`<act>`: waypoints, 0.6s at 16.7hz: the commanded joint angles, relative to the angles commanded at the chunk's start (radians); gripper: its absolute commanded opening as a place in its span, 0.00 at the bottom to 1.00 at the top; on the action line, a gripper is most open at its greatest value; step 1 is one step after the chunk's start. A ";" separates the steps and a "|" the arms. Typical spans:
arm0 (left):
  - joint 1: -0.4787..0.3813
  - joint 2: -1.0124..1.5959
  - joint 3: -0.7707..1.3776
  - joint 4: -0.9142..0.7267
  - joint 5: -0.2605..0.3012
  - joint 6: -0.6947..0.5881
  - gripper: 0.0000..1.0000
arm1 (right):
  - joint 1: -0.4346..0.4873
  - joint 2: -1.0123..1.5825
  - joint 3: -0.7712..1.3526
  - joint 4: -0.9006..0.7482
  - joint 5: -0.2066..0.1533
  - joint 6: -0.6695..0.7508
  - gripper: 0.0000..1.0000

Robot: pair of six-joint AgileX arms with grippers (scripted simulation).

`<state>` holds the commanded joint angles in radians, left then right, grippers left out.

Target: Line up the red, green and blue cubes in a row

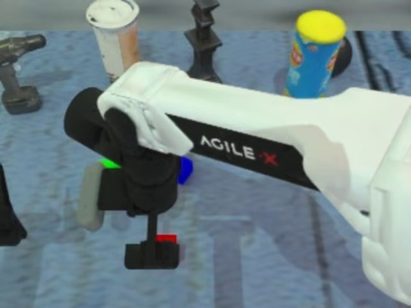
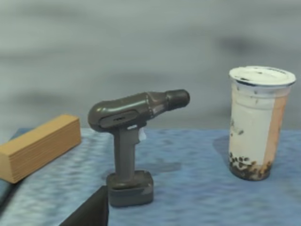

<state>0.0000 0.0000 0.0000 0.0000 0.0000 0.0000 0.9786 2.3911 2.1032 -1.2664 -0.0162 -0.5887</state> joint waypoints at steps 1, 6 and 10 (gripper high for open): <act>0.000 0.000 0.000 0.000 0.000 0.000 1.00 | 0.001 -0.006 0.023 -0.028 0.000 -0.001 1.00; 0.000 0.000 0.000 0.000 0.000 0.000 1.00 | -0.002 -0.011 0.043 -0.050 0.000 -0.001 1.00; -0.011 0.051 0.050 -0.032 0.002 -0.004 1.00 | -0.029 -0.068 -0.004 -0.008 -0.005 0.011 1.00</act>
<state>-0.0109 0.0508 0.0496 -0.0317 0.0021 -0.0038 0.9497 2.3228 2.0992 -1.2747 -0.0217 -0.5778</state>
